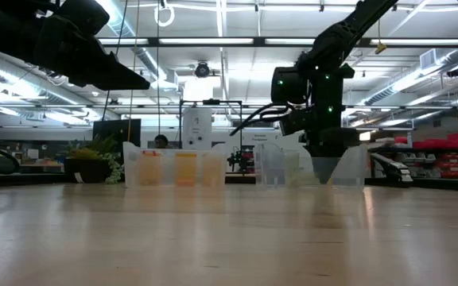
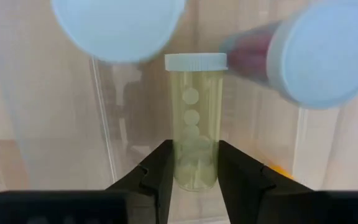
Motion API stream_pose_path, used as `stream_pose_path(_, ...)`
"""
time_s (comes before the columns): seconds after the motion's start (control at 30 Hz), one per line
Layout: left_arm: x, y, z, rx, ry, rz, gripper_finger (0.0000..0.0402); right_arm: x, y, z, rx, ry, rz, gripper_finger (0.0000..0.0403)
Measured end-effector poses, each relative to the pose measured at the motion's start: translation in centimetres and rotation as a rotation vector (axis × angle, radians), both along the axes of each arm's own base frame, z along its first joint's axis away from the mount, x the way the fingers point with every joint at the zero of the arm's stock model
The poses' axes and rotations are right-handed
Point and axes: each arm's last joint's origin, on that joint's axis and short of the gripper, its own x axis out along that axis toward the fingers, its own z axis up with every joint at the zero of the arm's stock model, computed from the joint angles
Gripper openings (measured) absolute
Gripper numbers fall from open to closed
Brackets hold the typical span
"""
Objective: Pick and place medicine bottles into bin by pill shape (circle, oval)
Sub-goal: Remove the small yellow pill bottle from the right transparent bin
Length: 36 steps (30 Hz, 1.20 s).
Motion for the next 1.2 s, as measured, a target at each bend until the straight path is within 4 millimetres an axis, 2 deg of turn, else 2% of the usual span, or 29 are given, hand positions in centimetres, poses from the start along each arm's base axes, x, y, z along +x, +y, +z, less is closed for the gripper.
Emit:
stream_pose_path(0.73,0.0,0.0,0.0,0.000,0.001,0.000,0.0172,-0.6,0.3,0.9,0.049,0.094,-0.059,0.0122)
stream_pose_path(0.97,0.0,0.0,0.0,-0.025,-0.005,0.006,0.0172,-0.2,0.2,4.1,0.027,0.065,-0.111,0.0122)
stream_pose_path(1.2,0.0,0.0,0.0,-0.024,-0.003,0.007,0.0172,-1.5,0.8,9.1,-0.034,-0.104,-0.117,0.0122)
